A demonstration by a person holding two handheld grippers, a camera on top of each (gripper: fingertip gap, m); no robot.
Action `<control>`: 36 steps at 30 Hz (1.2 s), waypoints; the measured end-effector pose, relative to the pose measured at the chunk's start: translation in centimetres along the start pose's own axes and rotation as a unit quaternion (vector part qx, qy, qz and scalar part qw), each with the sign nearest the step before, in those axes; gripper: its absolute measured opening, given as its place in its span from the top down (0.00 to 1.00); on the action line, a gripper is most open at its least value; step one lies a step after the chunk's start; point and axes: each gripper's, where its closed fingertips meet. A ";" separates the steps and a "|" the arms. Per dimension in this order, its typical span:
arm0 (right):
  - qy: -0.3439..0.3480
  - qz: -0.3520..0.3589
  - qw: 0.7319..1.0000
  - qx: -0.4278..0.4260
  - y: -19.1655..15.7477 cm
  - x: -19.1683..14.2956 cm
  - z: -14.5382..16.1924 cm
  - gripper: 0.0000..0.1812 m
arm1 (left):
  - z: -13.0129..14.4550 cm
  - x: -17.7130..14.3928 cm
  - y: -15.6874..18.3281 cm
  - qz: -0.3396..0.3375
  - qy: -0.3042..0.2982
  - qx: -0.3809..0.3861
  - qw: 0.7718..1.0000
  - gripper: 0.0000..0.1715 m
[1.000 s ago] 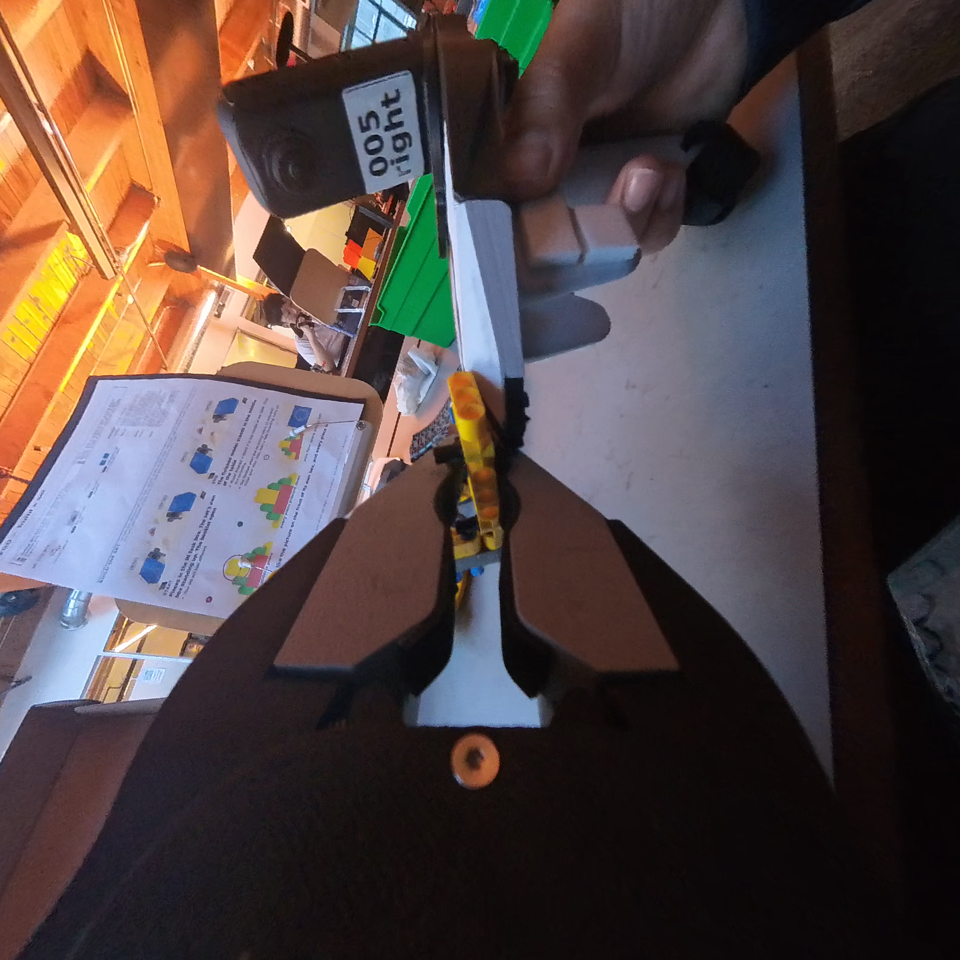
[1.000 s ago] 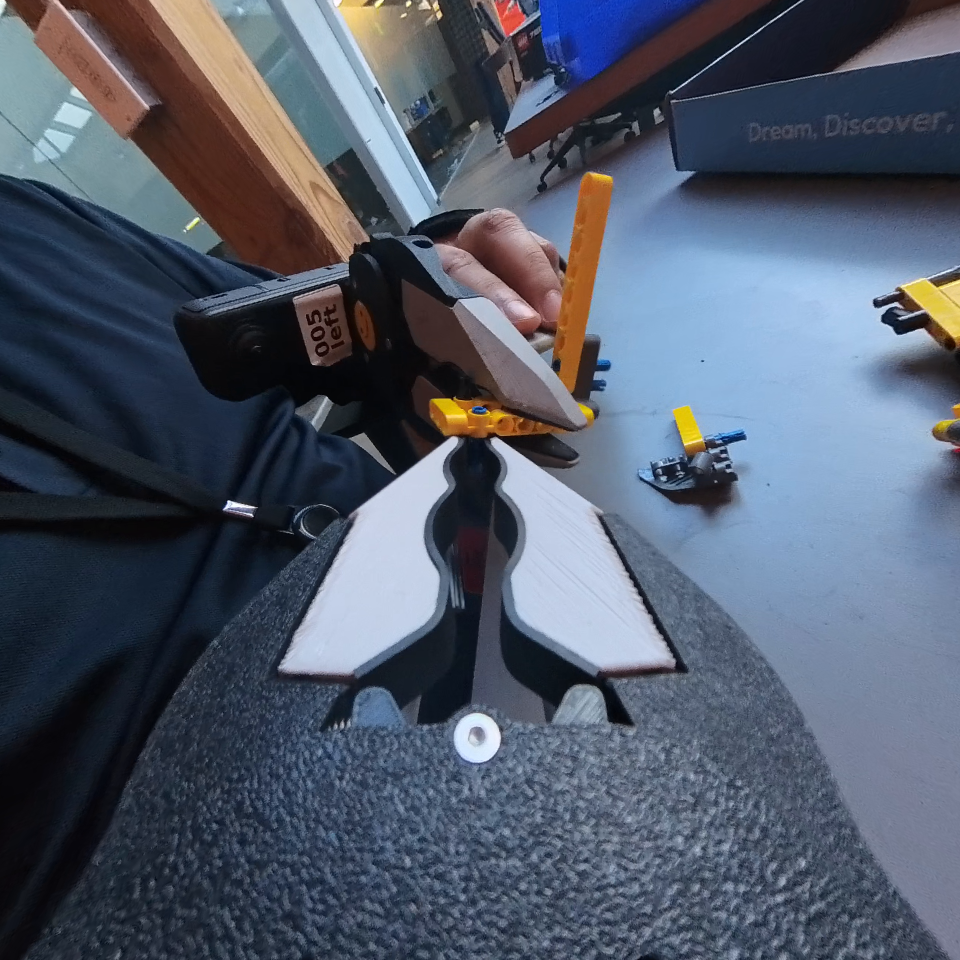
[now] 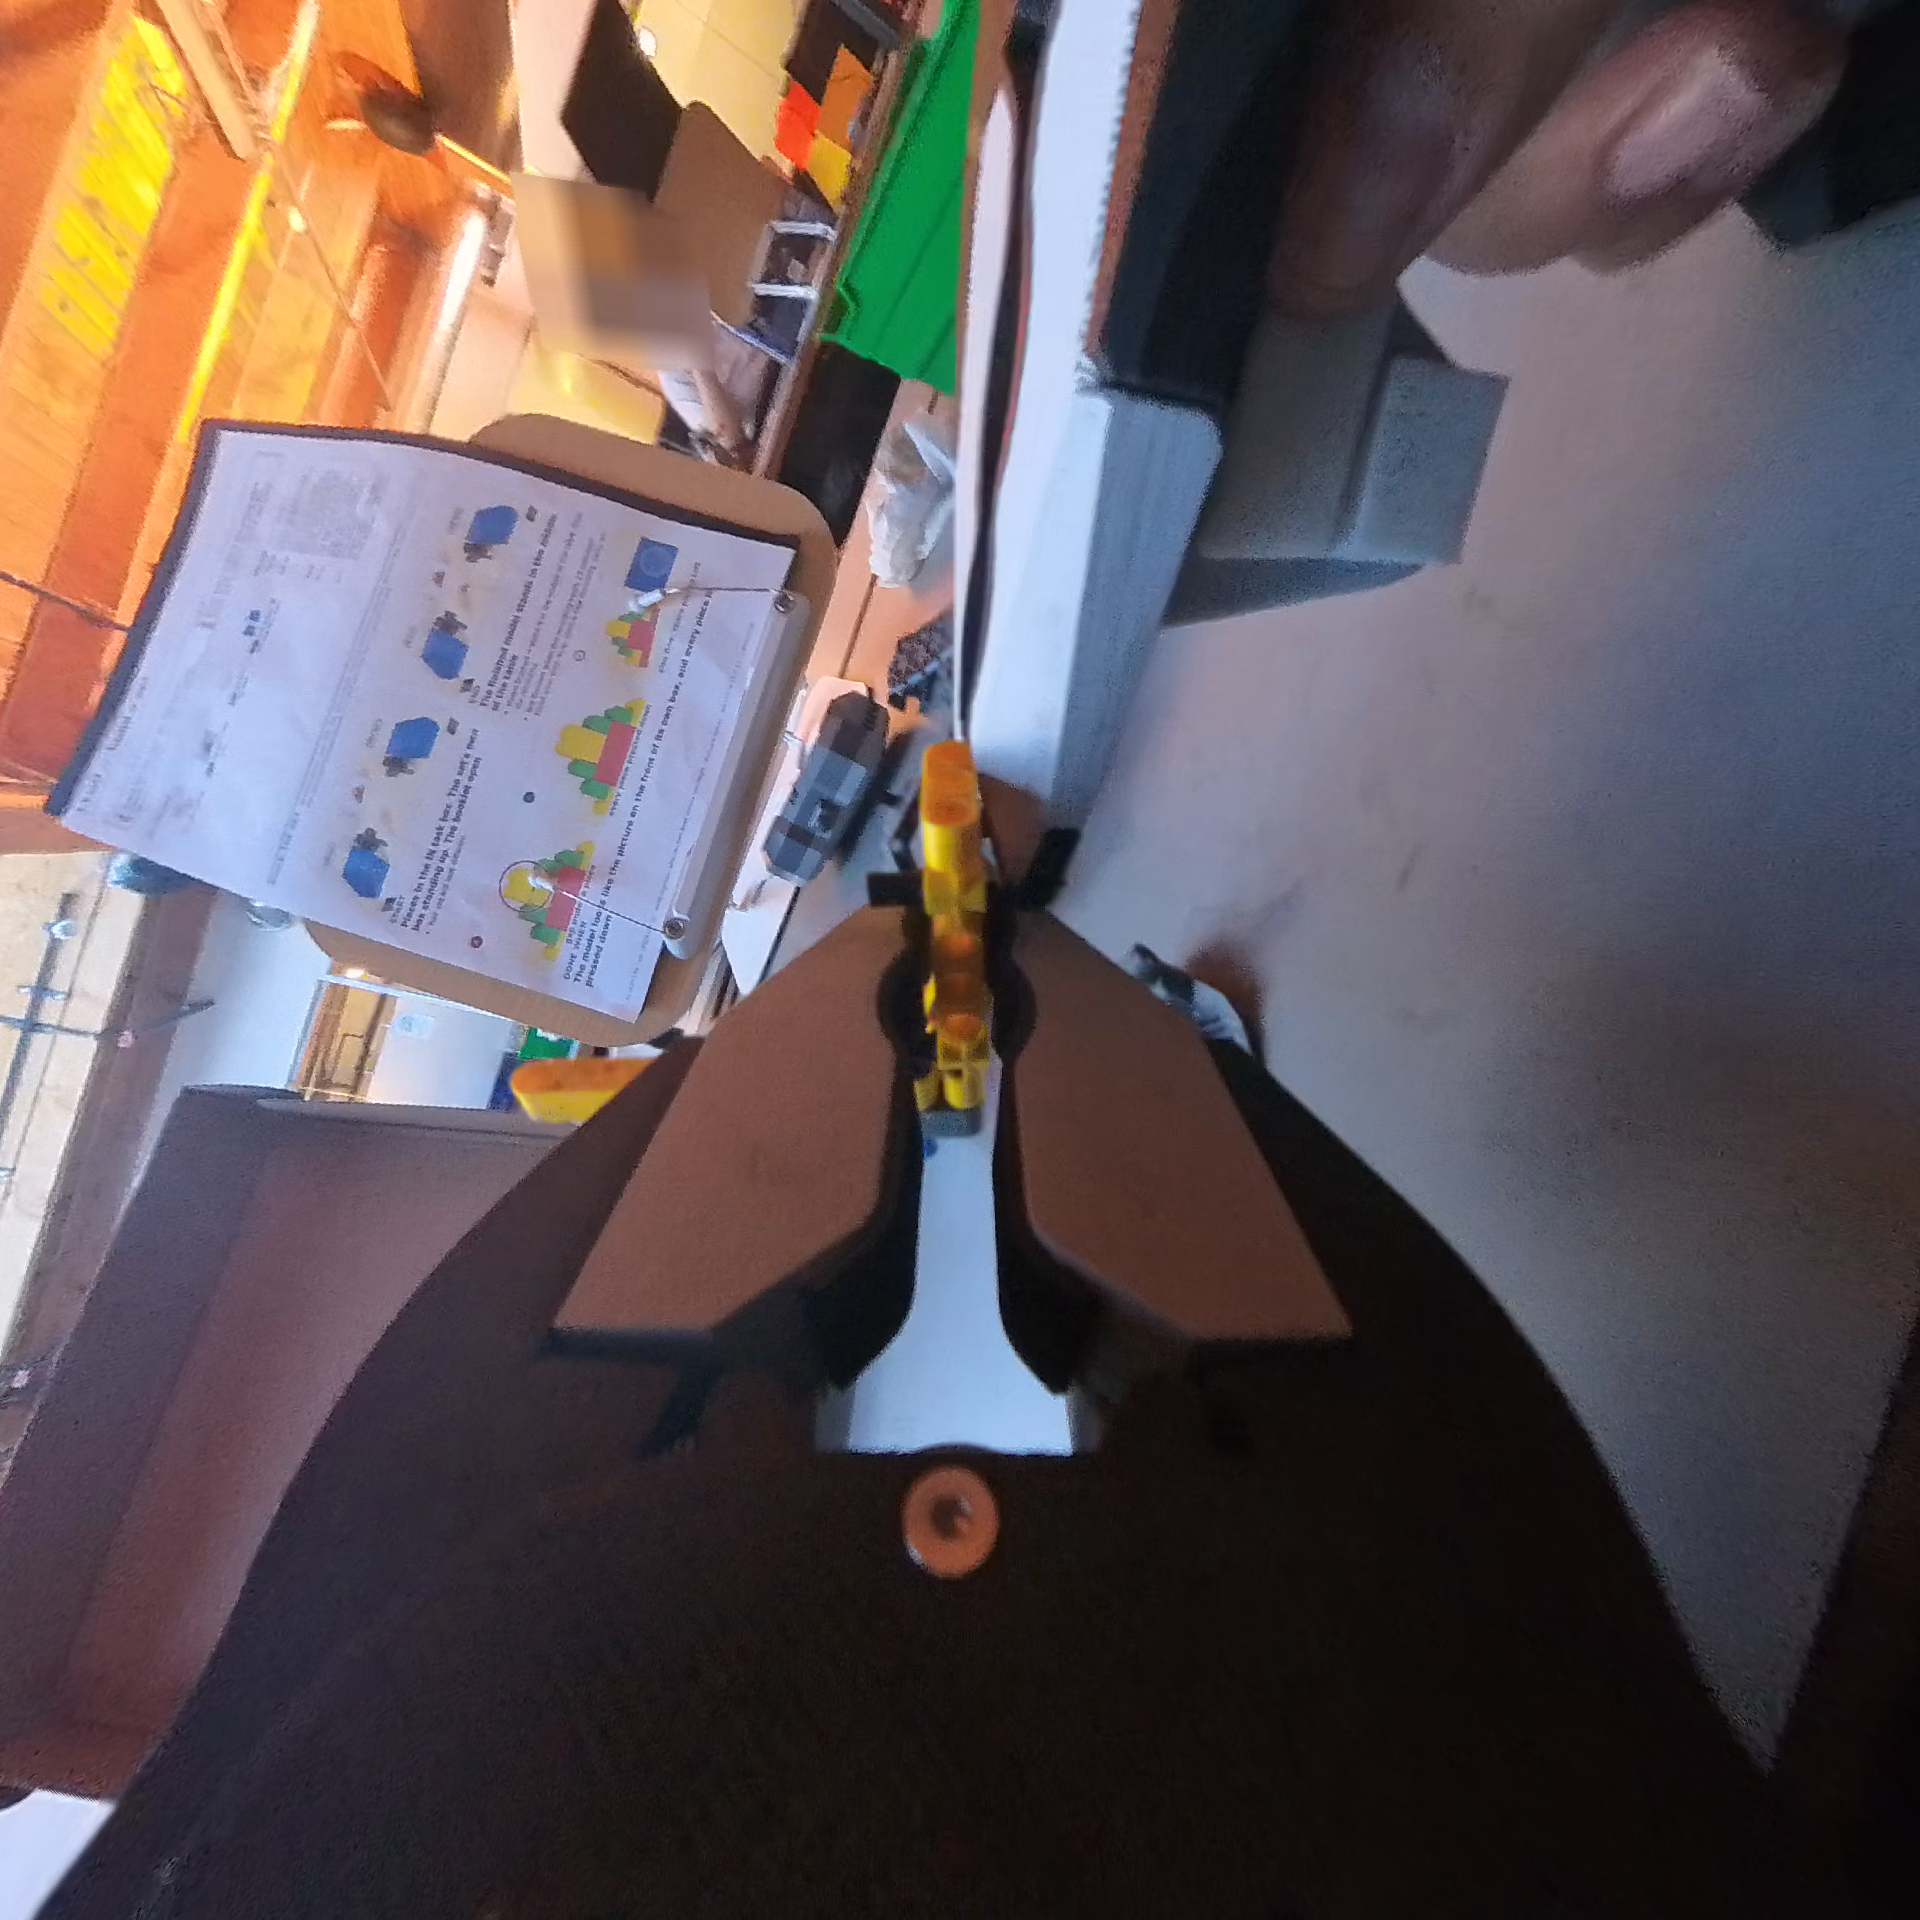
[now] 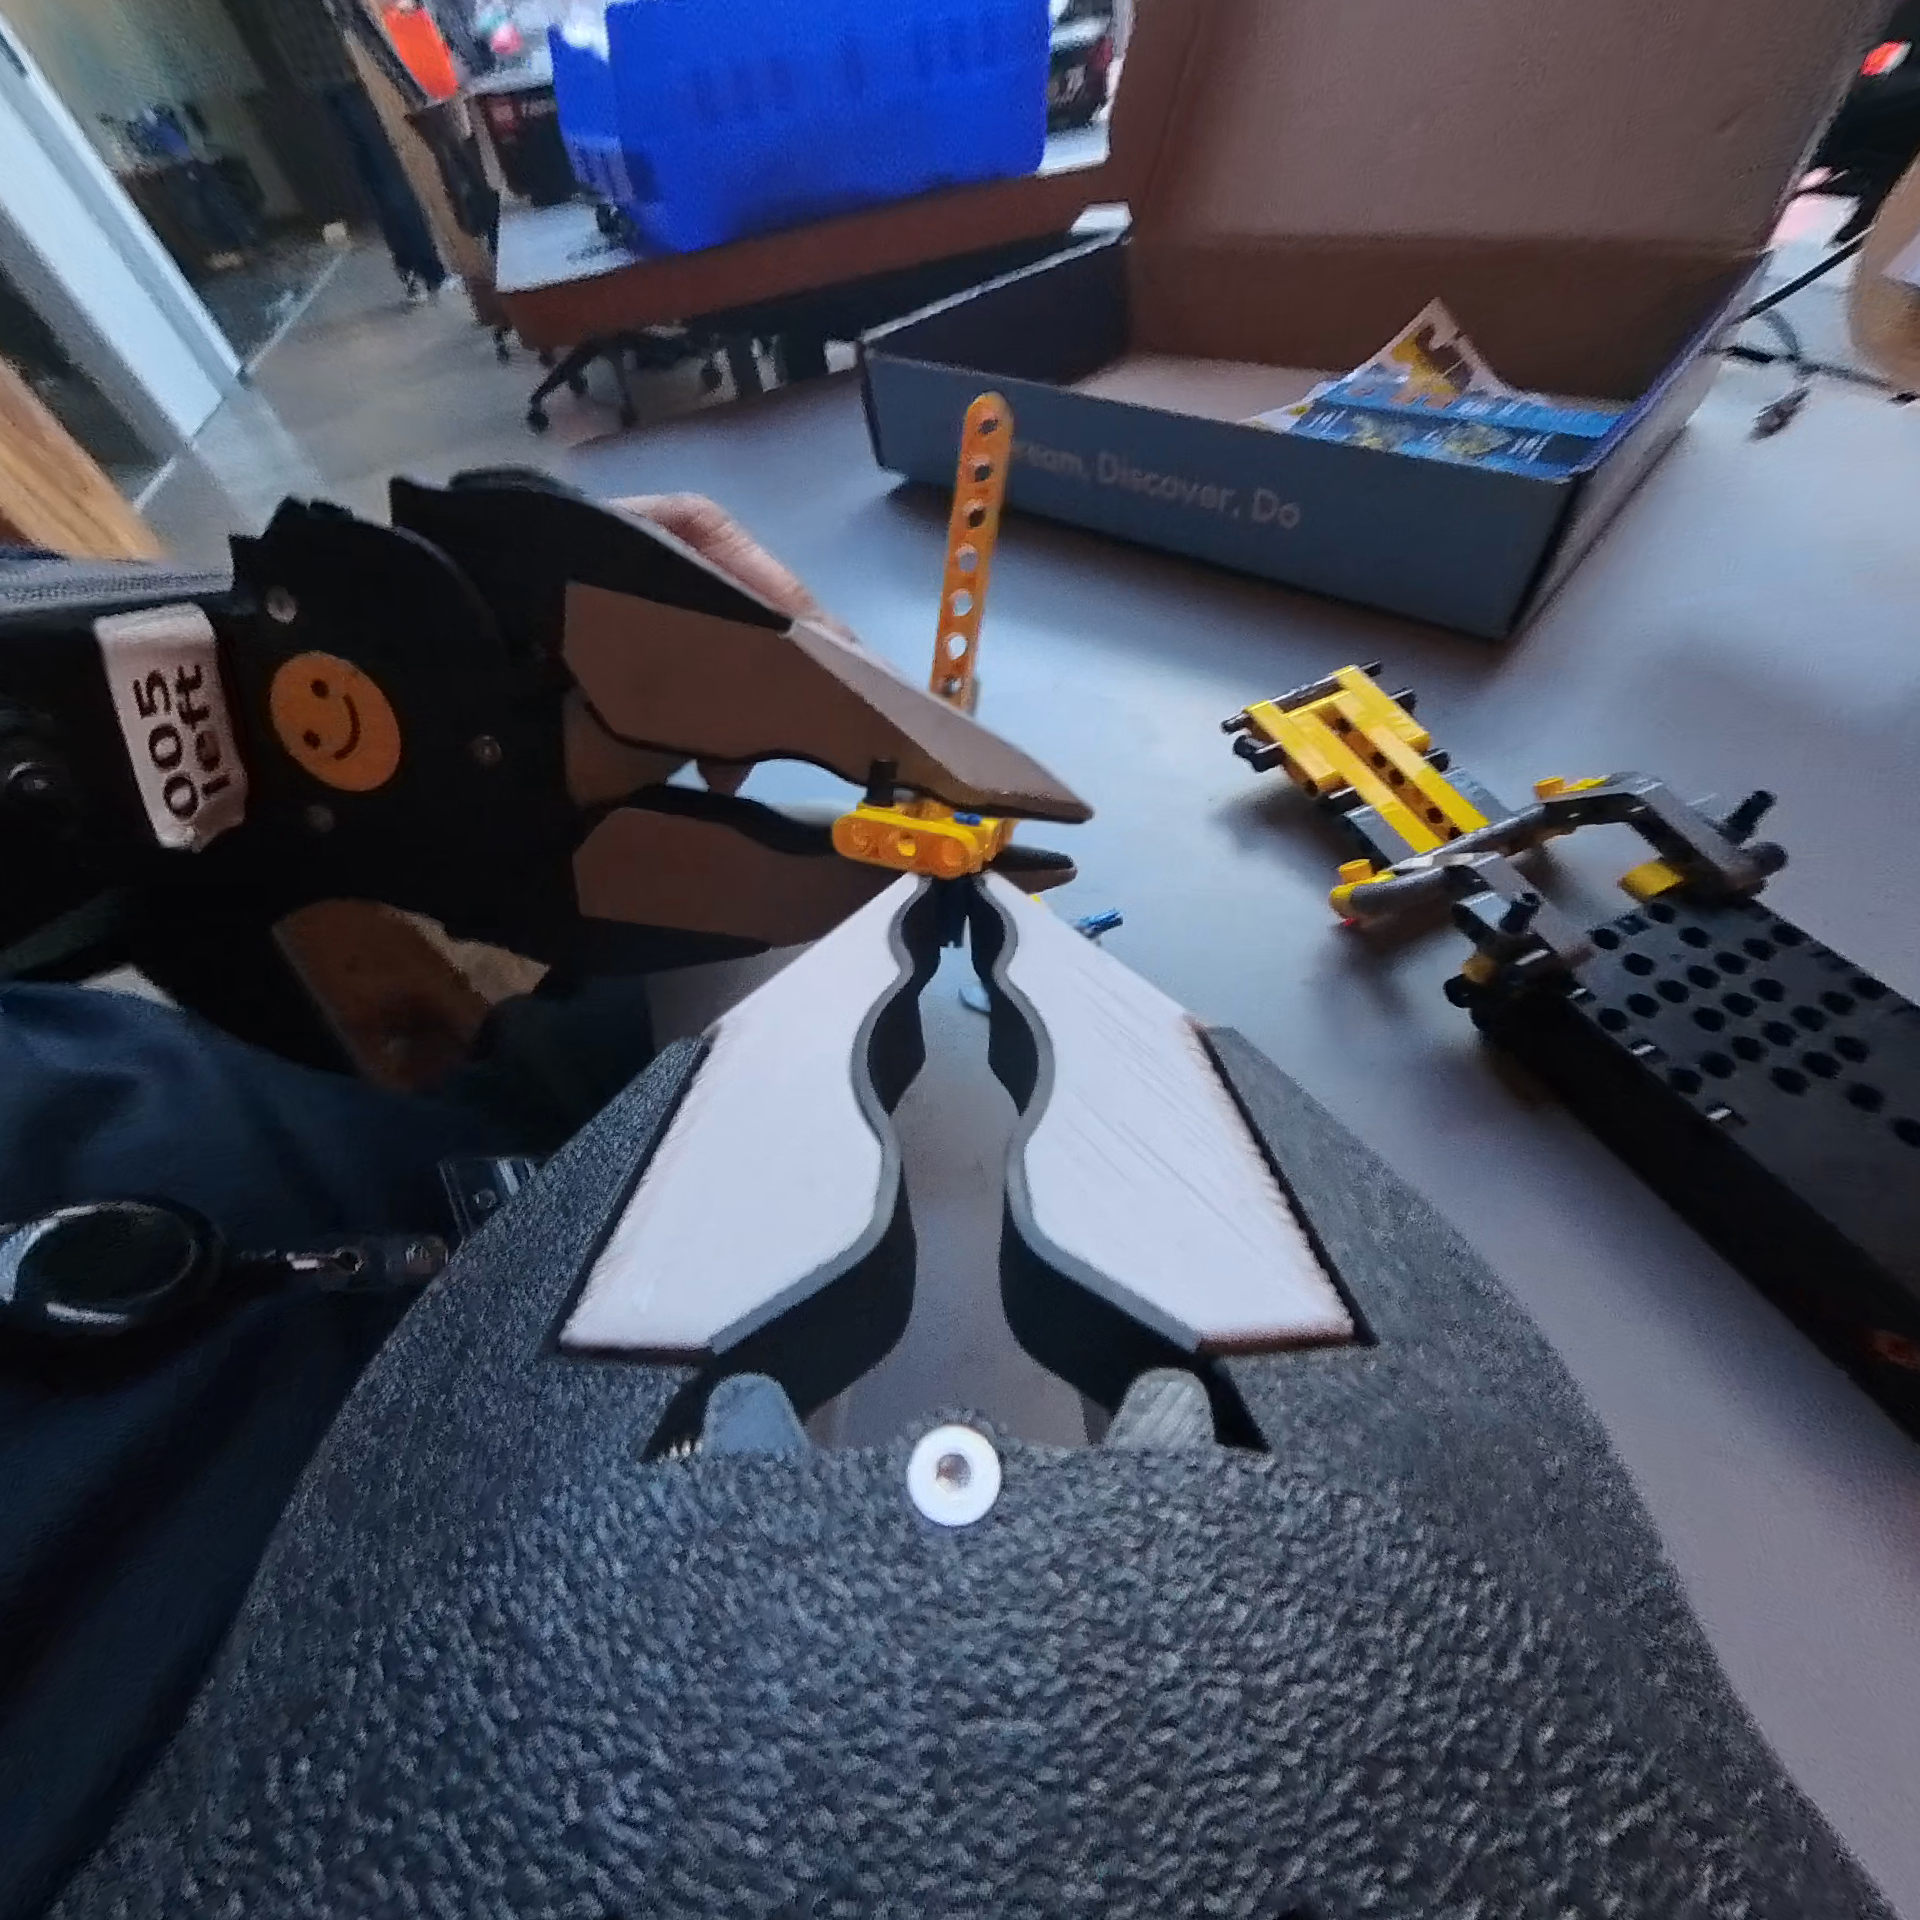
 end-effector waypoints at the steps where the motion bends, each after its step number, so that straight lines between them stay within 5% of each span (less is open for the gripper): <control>1: -0.027 -0.004 1.000 -0.014 0.0 0.3 0.7 1.00 | 0.4 0.3 0.2 0.008 -0.006 0.001 1.000 0.97; 4: -0.196 -0.004 0.977 -0.081 0.1 1.2 6.0 1.00 | 1.0 0.7 -2.8 -0.048 -0.009 -0.008 0.999 0.97; 6: -0.160 0.002 0.982 -0.097 -0.3 1.2 4.6 1.00 | 1.5 0.9 -3.8 -0.029 -0.007 -0.059 0.998 0.97; 13: -0.126 0.044 0.988 -0.078 2.8 -1.3 3.0 1.00 | 2.3 1.7 -1.7 -0.017 0.003 -0.023 1.000 0.97; 16: -0.100 0.142 0.979 -0.105 7.3 -5.9 -0.2 0.99 | 2.4 1.7 -1.5 -0.020 0.002 -0.009 1.000 0.97; 20: -0.042 0.314 0.944 -0.096 14.7 -17.4 -4.7 0.99 | 1.9 1.8 -0.7 -0.014 0.010 0.014 1.000 0.97; 24: -0.073 0.421 0.904 -0.034 20.6 -27.4 -3.5 0.99 | 1.8 1.9 -0.1 -0.006 0.014 0.030 0.999 0.97; 29: -0.156 0.424 0.885 0.113 24.0 -30.6 3.7 0.93 | 1.6 1.8 0.4 0.004 0.022 0.046 0.999 0.97; 36: -0.123 0.429 0.889 0.105 24.0 -31.0 3.2 0.95 | 1.3 1.7 0.9 0.009 0.036 0.069 0.997 0.97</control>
Point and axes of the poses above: each gripper's, where its closed fingertips meet, x out along the fingers, z out of its underside, y = z × x across the jaws, and after that the axes turned 10 degrees about -x, right-handed
